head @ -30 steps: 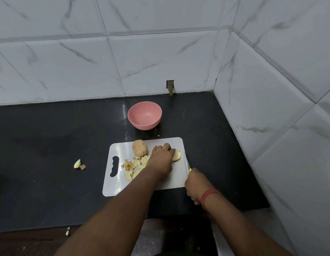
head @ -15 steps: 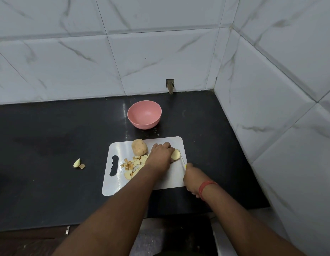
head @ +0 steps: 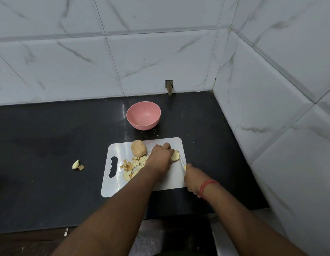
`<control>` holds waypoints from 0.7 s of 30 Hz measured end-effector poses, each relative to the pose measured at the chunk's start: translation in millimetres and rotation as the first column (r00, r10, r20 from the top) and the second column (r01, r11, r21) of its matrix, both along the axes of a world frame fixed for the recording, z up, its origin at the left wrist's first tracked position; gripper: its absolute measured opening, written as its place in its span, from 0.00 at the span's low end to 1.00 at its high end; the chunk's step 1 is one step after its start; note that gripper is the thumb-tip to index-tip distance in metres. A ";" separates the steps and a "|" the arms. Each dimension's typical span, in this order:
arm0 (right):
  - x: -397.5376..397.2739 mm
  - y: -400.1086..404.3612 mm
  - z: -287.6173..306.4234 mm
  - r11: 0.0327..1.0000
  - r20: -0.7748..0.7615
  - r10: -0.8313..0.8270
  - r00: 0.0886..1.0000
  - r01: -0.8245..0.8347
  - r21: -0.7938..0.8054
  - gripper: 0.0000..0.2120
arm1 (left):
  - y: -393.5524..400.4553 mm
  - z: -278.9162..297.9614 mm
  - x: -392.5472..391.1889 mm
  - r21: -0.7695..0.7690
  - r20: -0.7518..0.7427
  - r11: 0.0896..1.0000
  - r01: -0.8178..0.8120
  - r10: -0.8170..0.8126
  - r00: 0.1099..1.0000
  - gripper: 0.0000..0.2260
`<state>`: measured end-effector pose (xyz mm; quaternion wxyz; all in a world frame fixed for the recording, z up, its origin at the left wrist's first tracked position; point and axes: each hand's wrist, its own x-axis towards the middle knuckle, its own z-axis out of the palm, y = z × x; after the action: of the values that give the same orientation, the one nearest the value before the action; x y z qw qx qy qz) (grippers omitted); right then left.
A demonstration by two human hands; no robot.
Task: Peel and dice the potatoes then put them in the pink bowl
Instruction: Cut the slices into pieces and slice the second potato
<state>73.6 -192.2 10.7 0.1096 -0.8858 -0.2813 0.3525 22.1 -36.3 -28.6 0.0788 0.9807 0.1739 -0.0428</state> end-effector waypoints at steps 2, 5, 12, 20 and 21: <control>1.4 -0.6 -0.8 1.000 0.014 -0.024 1.000 0.024 0.014 0.17 | -1.2 0.3 -0.2 0.000 -0.011 1.000 -0.004 0.004 1.000 0.16; -2.3 1.2 -2.1 0.995 0.032 -0.082 0.996 0.080 0.059 0.16 | -2.2 2.9 -0.1 0.015 -0.022 1.000 0.002 -0.002 1.000 0.16; -13.9 18.2 4.4 0.994 -0.022 -0.095 0.995 0.096 0.060 0.17 | -5.1 7.5 -0.7 0.053 -0.040 0.999 0.004 -0.002 0.999 0.16; -16.9 33.8 17.7 0.942 -0.257 -0.333 0.907 0.329 -0.059 0.11 | -11.8 14.6 1.0 0.101 -0.061 0.995 -0.018 0.024 0.998 0.17; -18.7 37.5 22.9 0.888 -0.348 -0.457 0.818 0.439 -0.134 0.14 | -12.6 15.0 1.4 0.101 -0.062 0.995 -0.023 0.029 0.998 0.17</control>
<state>54.9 -154.7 33.6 0.2194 -0.8467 -0.0308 0.4838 23.5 -48.9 -13.6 0.0247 0.9792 0.1909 -0.0641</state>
